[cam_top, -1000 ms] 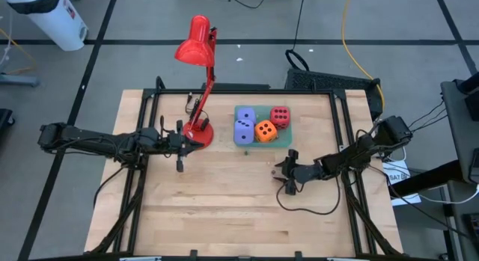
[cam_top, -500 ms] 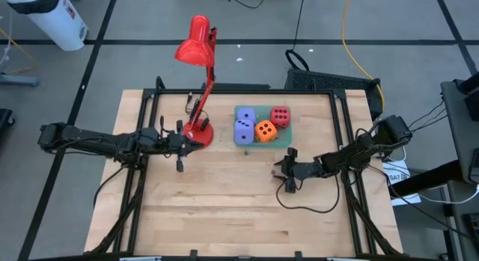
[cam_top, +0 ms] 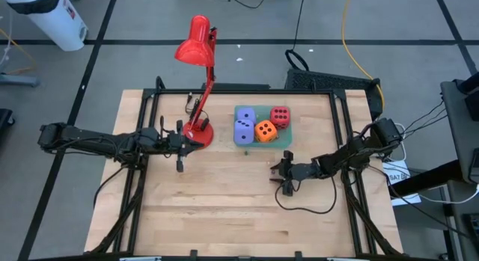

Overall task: Pick & Place Dice
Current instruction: Put the purple die into the green bin

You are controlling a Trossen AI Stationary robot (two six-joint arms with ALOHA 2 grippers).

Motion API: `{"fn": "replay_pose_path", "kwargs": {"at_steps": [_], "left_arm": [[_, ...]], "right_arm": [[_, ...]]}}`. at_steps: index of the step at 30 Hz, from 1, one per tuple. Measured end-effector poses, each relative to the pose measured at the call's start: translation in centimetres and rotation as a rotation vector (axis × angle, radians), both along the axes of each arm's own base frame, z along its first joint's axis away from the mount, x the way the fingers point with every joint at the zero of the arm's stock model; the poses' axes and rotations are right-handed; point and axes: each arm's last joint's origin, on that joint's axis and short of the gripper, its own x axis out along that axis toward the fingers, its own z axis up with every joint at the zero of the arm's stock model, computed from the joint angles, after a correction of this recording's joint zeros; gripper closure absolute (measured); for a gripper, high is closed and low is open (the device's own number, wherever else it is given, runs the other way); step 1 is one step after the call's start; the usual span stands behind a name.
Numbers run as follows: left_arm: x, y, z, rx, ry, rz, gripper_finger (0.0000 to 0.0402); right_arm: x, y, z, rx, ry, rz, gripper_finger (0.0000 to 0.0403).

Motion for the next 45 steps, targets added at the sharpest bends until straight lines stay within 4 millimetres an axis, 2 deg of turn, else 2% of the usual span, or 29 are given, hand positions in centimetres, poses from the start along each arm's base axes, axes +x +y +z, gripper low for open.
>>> {"fn": "replay_pose_path", "kwargs": {"at_steps": [10, 15, 19, 29, 32, 37, 41, 45], "left_arm": [[0.0, 0.0, 0.0, 0.0, 0.0, 0.0, 0.0385], [0.0, 0.0, 0.0, 0.002, 0.0, 0.0, 0.0385], [0.0, 0.0, 0.0, 0.001, 0.001, 0.0, 0.0385], [0.0, 0.0, 0.0, -0.001, 0.001, 0.0, 0.0385], [0.0, 0.0, 0.0, 0.002, 0.001, 0.0, 0.0385], [0.0, 0.0, 0.0, 0.002, 0.0, 0.0, 0.0385], [0.0, 0.0, 0.0, 0.001, 0.001, 0.0, 0.0385], [0.0, 0.0, 0.0, -0.001, 0.001, 0.001, 0.0385]], "right_arm": [[-0.6, -0.2, 0.0, 0.002, 0.07, -0.025, 0.0191], [-0.6, -0.3, 0.1, -0.01, 0.067, -0.05, 0.0207], [-0.7, -0.3, 0.1, -0.01, 0.069, -0.05, 0.0235], [-0.7, -0.3, 0.1, -0.023, 0.066, -0.049, 0.0344], [-0.6, -0.2, 0.4, -0.042, 0.046, -0.026, 0.0359], [-0.6, -0.4, 2.5, -0.068, -0.042, 0.034, 0.0343], [-0.9, -0.7, 6.1, -0.064, -0.182, 0.069, 0.0331], [-2.3, -1.6, 10.1, -0.057, -0.346, 0.102, 0.035]]}}
